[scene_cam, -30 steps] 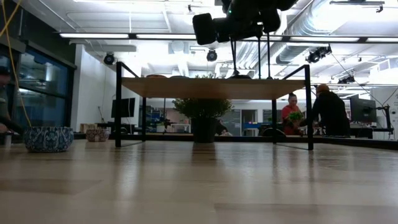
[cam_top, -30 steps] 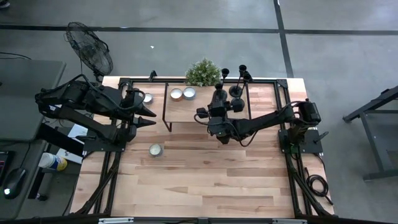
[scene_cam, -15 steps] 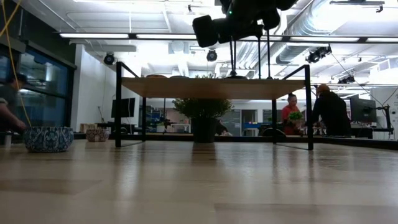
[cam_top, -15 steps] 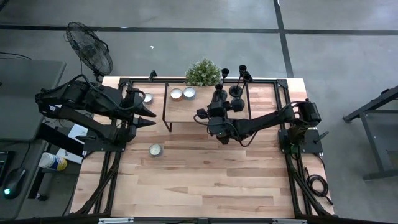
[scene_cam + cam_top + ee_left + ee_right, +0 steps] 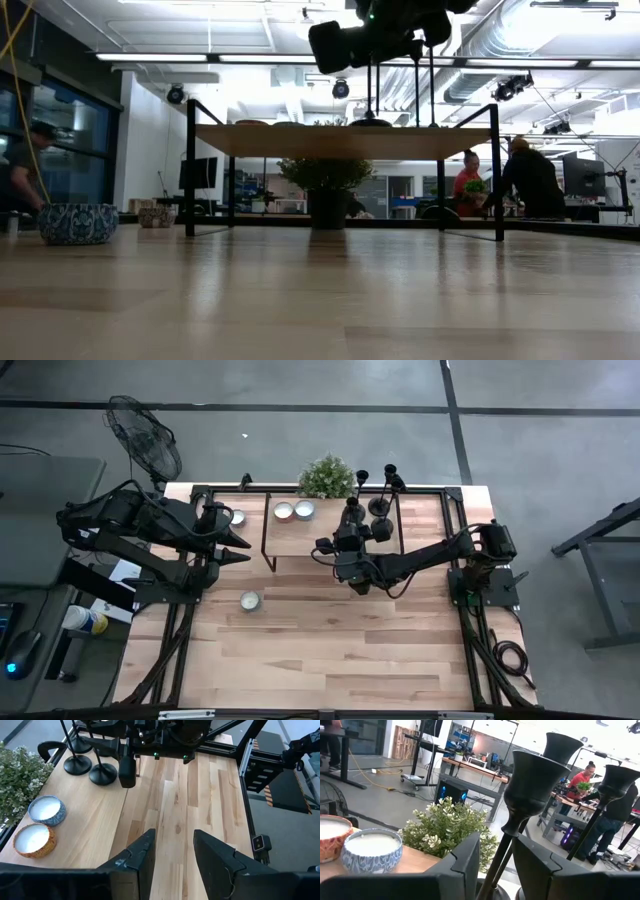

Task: Pick & Place candle stick holders
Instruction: Put the black candle holder on the shelf aligned with the black candle holder

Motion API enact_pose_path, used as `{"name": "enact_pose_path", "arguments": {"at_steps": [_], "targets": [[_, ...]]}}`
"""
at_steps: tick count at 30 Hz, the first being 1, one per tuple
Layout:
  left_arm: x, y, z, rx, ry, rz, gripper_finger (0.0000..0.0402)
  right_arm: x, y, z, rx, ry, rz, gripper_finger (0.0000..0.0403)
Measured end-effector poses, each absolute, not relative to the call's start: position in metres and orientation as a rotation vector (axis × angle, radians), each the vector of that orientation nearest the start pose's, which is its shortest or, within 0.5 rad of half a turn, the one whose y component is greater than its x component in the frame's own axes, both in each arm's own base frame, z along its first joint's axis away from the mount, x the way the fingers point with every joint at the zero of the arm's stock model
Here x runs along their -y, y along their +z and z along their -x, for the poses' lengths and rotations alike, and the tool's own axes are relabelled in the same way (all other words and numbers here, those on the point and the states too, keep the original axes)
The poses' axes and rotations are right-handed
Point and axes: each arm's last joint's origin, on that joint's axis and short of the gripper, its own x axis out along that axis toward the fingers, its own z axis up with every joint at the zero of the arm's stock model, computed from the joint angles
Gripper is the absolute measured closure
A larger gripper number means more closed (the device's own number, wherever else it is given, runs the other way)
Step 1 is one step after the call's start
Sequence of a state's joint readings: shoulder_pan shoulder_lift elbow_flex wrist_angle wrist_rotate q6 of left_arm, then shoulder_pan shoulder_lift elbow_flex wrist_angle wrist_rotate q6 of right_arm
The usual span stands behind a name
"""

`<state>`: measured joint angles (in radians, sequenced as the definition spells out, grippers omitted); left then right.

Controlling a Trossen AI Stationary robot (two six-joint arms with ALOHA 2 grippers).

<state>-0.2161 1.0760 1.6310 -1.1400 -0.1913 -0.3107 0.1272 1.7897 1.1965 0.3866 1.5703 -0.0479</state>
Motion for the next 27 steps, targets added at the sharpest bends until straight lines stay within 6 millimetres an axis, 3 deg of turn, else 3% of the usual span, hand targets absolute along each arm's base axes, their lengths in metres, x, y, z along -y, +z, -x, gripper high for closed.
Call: {"name": "enact_pose_path", "arguments": {"at_steps": [27], "targets": [[0.027, 0.462, -0.148, -0.586, 0.067, 0.180, 0.0271, -0.016, 0.245, -0.378, -0.155, -1.384, 0.138, 0.0294]]}}
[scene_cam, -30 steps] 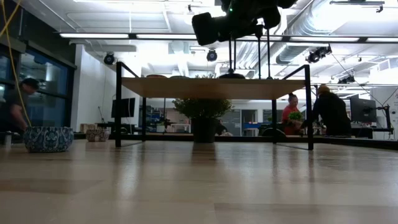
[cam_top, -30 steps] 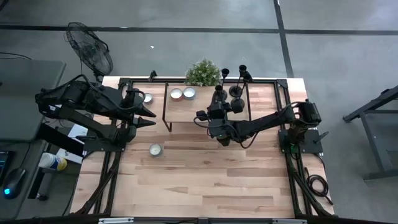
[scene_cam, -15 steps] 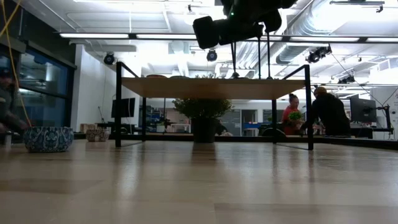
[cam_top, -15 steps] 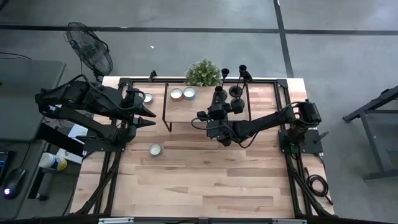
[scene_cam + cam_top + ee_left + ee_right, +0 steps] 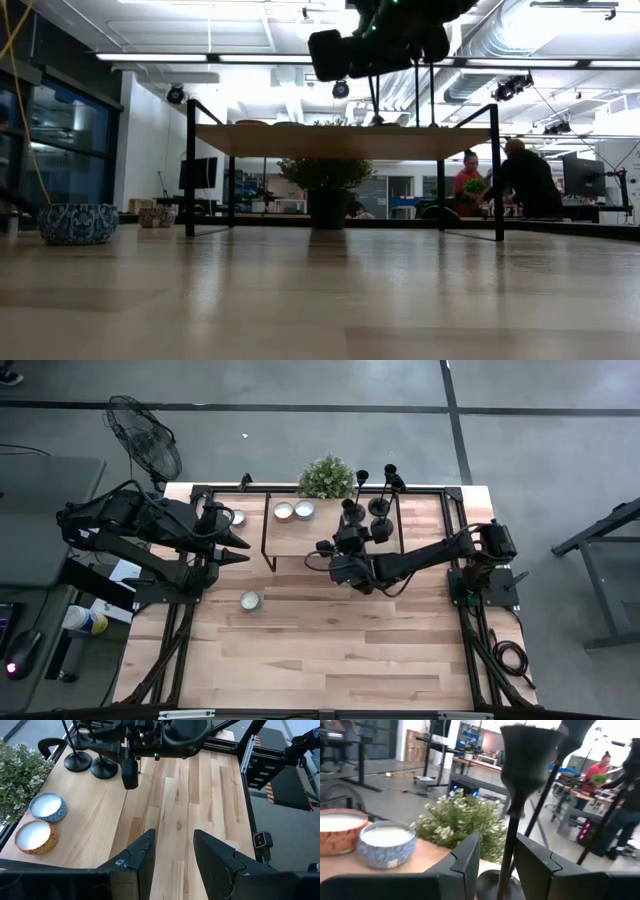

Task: Pick & Place candle stick holders
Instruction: Put the black candle holder on the shelf aligned with the black candle holder

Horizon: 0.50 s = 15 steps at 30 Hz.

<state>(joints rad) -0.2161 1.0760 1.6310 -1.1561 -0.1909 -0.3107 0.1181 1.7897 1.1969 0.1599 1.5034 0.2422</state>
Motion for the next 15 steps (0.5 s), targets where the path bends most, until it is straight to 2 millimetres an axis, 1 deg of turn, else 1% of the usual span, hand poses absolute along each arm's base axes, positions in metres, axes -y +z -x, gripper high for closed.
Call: {"name": "enact_pose_path", "arguments": {"at_steps": [11, 15], "targets": [[0.0275, 0.4615, -0.1482, -0.590, 0.049, 0.186, 0.0271, -0.0119, 0.2344, -0.3732, -0.165, -1.351, 0.083, 0.0293], [0.0275, 0.4615, -0.1482, -0.590, 0.049, 0.186, 0.0271, -0.0117, 0.2349, -0.3702, -0.151, -1.364, 0.070, 0.0268]]}}
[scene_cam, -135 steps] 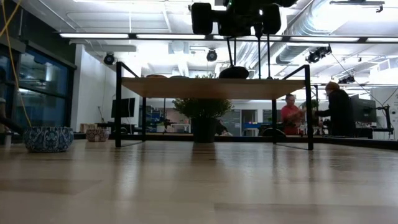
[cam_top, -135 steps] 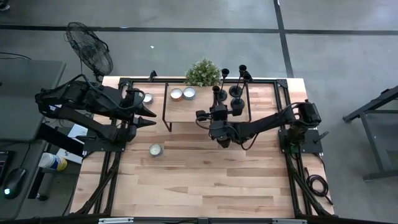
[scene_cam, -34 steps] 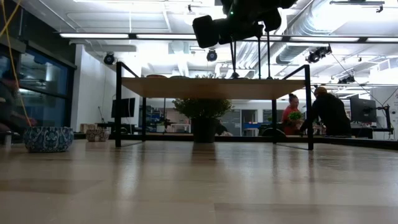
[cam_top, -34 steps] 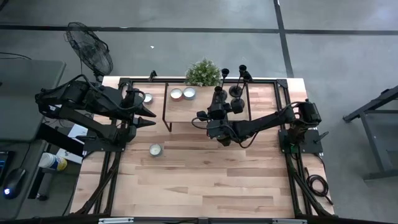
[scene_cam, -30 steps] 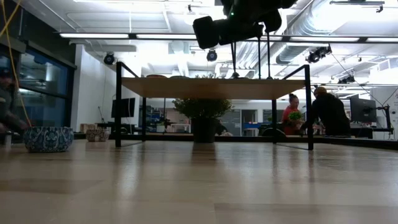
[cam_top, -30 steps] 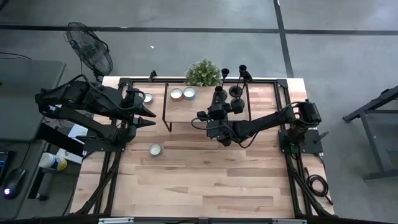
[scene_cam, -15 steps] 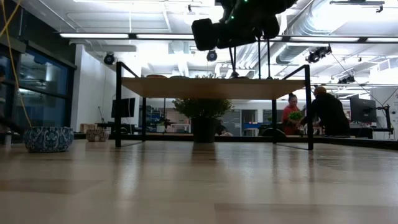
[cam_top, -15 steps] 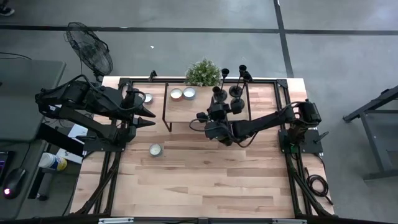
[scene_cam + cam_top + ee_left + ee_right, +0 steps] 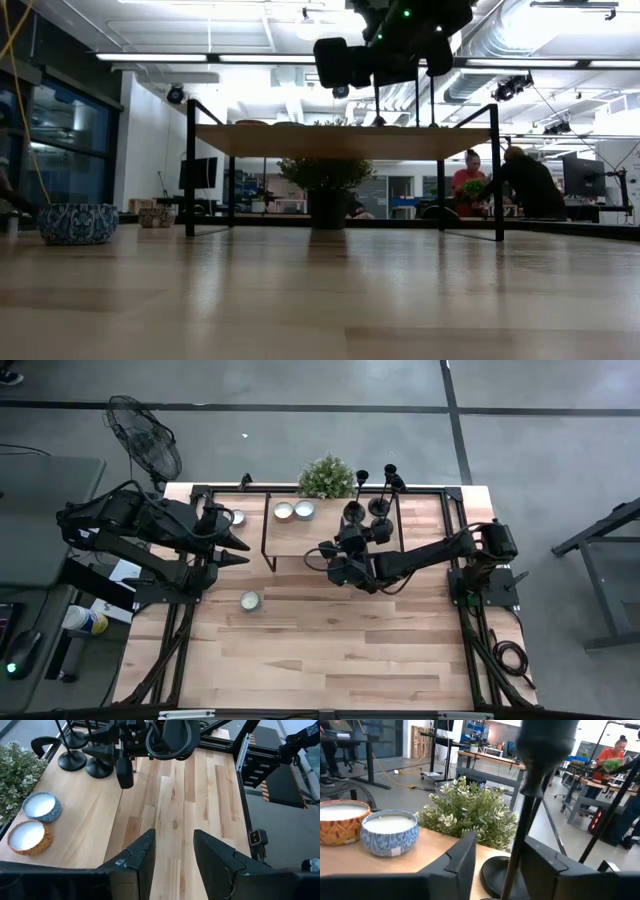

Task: Pick & Place candle stick holders
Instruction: Put the black candle holder on the shelf aligned with the black candle holder, then put the blue scented candle on the shelf aligned with the blue scented candle

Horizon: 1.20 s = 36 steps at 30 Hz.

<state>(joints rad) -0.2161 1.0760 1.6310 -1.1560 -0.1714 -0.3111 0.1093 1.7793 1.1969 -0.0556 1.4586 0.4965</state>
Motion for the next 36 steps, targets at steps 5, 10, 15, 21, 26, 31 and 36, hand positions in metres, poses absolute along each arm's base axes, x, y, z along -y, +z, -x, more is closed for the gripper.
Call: {"name": "enact_pose_path", "arguments": {"at_steps": [5, 10, 15, 21, 26, 31, 36], "targets": [[0.027, 0.462, -0.148, -0.589, 0.049, 0.186, 0.0271, -0.012, 0.236, -0.370, -0.155, -1.357, 0.069, 0.0215], [0.027, 0.462, -0.148, -0.590, 0.049, 0.186, 0.0271, -0.013, 0.235, -0.369, -0.167, -1.354, 0.082, 0.0178], [0.027, 0.461, -0.148, -0.592, 0.050, 0.185, 0.0271, -0.015, 0.244, -0.364, -0.165, -1.333, 0.067, 0.0177], [0.027, 0.461, -0.148, -0.592, 0.051, 0.185, 0.0271, -0.014, 0.254, -0.356, -0.205, -1.290, 0.062, 0.0182], [0.027, 0.461, -0.148, -0.591, 0.055, 0.183, 0.0271, -0.013, 0.252, -0.348, -0.253, -1.250, 0.024, 0.0182], [0.027, 0.461, -0.148, -0.595, 0.056, 0.182, 0.0271, -0.013, 0.248, -0.336, -0.322, -1.206, -0.071, 0.0182], [0.027, 0.461, -0.148, -0.595, 0.056, 0.182, 0.0271, -0.016, 0.254, -0.332, -0.391, -1.113, -0.121, 0.0183]]}}
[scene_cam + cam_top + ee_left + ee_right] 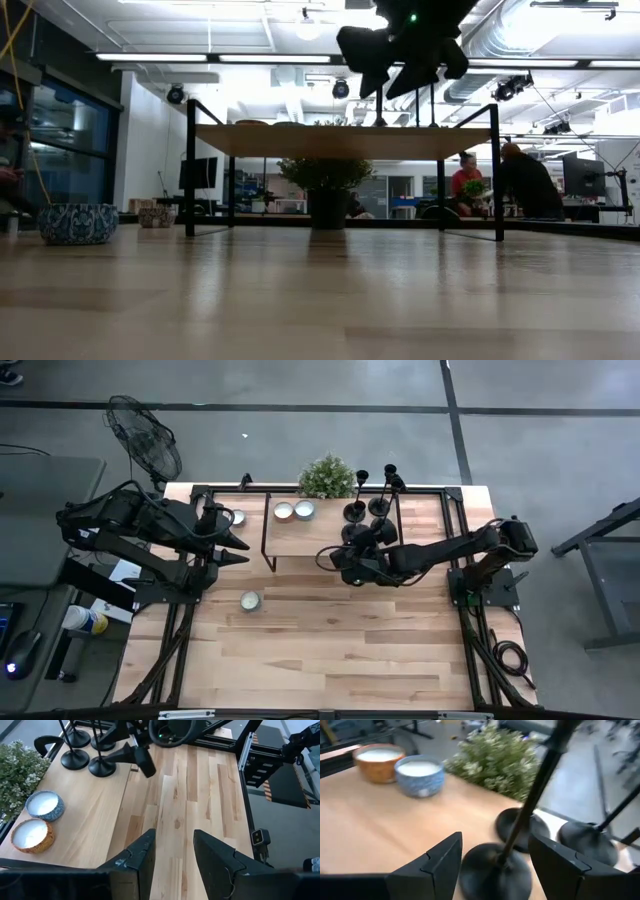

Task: Pick & Place candle stick holders
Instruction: Put the blue scented candle on the shelf aligned with the blue scented candle

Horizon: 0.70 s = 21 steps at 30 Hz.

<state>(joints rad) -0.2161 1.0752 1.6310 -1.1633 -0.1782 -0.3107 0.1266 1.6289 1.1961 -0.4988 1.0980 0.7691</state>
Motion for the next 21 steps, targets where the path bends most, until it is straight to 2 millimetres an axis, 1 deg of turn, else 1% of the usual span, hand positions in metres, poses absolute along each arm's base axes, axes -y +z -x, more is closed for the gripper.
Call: {"name": "enact_pose_path", "arguments": {"at_steps": [5, 10, 16, 18, 21], "targets": [[0.027, 0.461, -0.148, -0.594, 0.056, 0.183, 0.0271, -0.021, 0.268, -0.322, -0.455, -0.985, -0.198, 0.0183], [0.027, 0.461, -0.147, -0.597, 0.056, 0.182, 0.0271, -0.024, 0.281, -0.309, -0.570, -0.786, -0.330, 0.0183], [0.027, 0.460, -0.147, -0.609, 0.058, 0.179, 0.0271, -0.031, 0.292, -0.290, -0.758, -0.518, -0.463, 0.0184], [0.027, 0.460, -0.147, -0.610, 0.058, 0.179, 0.0271, -0.034, 0.293, -0.282, -0.832, -0.472, -0.508, 0.0189], [0.027, 0.460, -0.147, -0.609, 0.057, 0.179, 0.0271, -0.038, 0.292, -0.265, -0.971, -0.447, -0.534, 0.0206]]}}
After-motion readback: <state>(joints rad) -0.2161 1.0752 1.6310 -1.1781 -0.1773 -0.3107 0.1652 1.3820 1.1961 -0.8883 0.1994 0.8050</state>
